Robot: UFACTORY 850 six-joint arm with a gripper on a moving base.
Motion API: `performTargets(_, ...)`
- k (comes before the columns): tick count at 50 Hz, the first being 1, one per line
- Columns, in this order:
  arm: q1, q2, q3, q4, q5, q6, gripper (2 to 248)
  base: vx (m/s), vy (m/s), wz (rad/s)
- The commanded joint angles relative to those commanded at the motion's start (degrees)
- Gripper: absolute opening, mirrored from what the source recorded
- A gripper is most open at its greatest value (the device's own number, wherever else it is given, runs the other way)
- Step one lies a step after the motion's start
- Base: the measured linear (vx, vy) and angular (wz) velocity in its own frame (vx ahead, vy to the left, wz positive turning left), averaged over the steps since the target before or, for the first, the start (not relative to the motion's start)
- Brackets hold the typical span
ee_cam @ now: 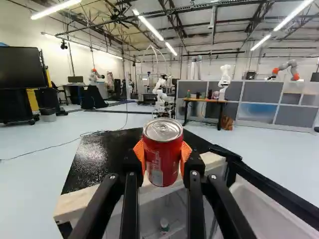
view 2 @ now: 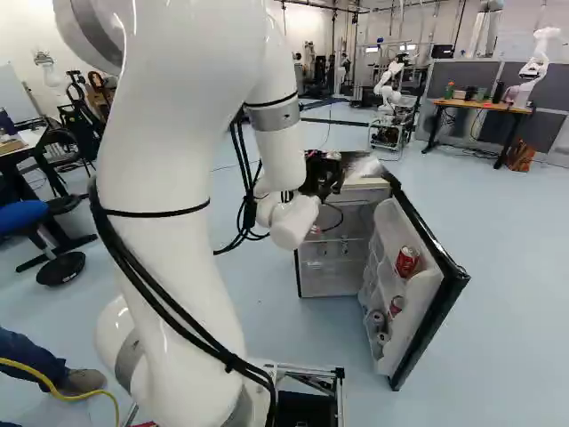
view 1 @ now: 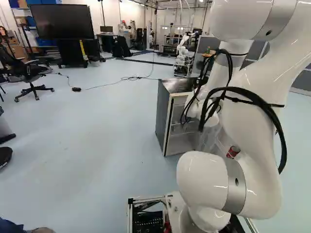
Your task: Grab a drink from the fridge
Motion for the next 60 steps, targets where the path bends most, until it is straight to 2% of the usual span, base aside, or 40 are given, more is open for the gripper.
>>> performTargets(18,2.1,-1.9,-5.0,0.0,-4.0,0.0,91,0.000,0.000,0.000)
performTargets(60,5.4,-10.6,-16.6,0.0,-16.0,0.0,91,0.000,0.000,0.000)
